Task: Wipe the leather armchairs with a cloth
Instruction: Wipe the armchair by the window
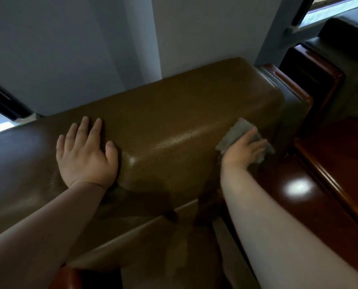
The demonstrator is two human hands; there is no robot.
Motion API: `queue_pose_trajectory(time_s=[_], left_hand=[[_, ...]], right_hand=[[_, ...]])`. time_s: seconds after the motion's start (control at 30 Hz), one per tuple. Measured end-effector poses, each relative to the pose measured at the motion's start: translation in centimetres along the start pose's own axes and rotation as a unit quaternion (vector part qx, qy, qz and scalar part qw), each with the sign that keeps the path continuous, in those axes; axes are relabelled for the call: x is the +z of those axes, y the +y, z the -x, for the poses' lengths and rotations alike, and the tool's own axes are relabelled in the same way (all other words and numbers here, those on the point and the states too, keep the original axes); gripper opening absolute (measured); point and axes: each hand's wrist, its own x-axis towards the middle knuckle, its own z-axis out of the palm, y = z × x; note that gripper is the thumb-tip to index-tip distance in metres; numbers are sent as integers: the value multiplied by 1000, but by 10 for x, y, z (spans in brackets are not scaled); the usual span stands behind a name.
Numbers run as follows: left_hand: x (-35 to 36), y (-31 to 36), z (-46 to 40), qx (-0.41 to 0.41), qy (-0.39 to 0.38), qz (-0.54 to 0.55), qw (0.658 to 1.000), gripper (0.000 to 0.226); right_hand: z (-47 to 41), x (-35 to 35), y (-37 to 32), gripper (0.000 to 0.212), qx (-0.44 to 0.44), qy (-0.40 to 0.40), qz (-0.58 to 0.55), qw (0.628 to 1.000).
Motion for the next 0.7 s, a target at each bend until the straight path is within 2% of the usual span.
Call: queue_pose_trajectory(time_s=[0.1, 0.17, 0.27, 0.33, 0.4, 0.47, 0.53, 0.63, 0.7], left_hand=[[0, 1, 0, 1, 1, 6, 1000, 71], [2, -1, 0, 3, 8, 10, 1000, 71], [6, -3, 1, 2, 17, 13, 1000, 71], [7, -3, 2, 0, 21, 12, 1000, 70], [6, -1, 1, -1, 20, 12, 1000, 70], [5, 0, 1, 0, 19, 13, 1000, 70], [6, -1, 0, 6, 16, 13, 1000, 70], [8, -1, -1, 11, 25, 15, 1000, 69], [11, -4, 0, 13, 31, 13, 999, 68]], right_hand=[[85, 33, 26, 107, 21, -85, -33, 996], [98, 39, 28, 122, 30, -118, -22, 992], [44, 22, -1, 107, 68, -20, -44, 997], [24, 17, -18, 105, 76, 29, -40, 996], [54, 28, -20, 117, 29, 16, -31, 999], [115, 48, -8, 132, -65, -41, -4, 997], [154, 62, 12, 138, -130, -87, 24, 987], [124, 54, 17, 144, -117, -93, 27, 988], [73, 34, 7, 145, -65, -42, -3, 997]])
